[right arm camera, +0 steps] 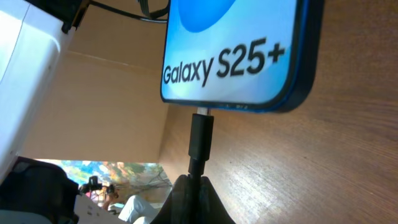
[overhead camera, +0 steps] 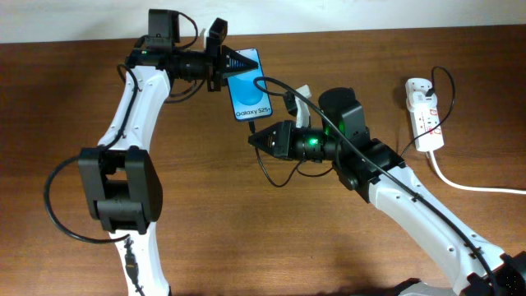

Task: Plug charger to phone and switch on socket

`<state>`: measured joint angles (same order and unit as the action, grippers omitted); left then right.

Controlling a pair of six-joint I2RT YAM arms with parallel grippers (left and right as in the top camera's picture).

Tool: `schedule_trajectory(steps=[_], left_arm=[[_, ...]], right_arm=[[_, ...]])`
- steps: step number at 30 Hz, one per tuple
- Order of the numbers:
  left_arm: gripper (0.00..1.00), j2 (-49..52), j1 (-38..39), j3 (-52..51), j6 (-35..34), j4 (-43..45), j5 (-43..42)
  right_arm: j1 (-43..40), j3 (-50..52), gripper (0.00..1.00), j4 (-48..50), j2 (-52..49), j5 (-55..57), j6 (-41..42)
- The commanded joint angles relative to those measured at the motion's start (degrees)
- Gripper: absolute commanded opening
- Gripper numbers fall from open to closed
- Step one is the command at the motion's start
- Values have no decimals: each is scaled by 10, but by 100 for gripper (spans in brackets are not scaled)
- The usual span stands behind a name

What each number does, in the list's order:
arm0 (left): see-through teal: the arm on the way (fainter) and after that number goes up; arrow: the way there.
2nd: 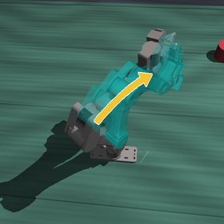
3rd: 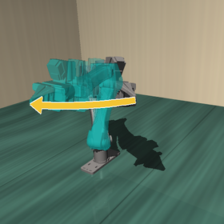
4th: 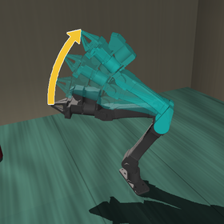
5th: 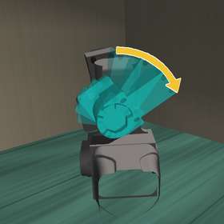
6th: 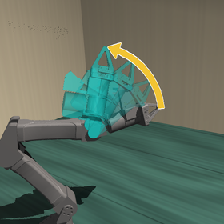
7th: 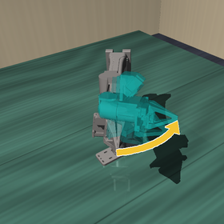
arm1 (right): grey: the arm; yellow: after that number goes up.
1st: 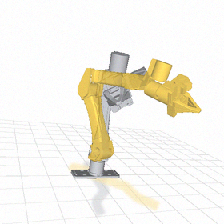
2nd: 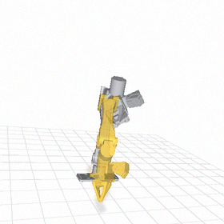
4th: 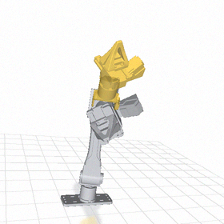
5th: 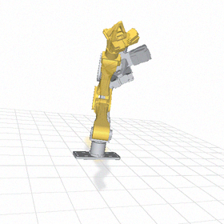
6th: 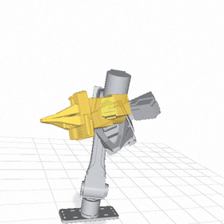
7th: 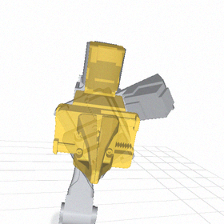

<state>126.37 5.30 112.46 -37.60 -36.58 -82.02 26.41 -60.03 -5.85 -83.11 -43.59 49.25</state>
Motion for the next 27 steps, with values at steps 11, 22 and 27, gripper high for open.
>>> schedule_trajectory(steps=[11, 22, 27], left_arm=[[0, 2, -16, 9, -5, 2, -17], [0, 2, -10, 9, -1, 1, -17], [0, 2, -9, 9, 4, 1, -18]], right_arm=[[-9, -1, 4, 2, -1, -31, -5], [-10, -1, 4, 4, -1, -22, -8], [-10, -1, 4, 7, -2, -14, -8]])
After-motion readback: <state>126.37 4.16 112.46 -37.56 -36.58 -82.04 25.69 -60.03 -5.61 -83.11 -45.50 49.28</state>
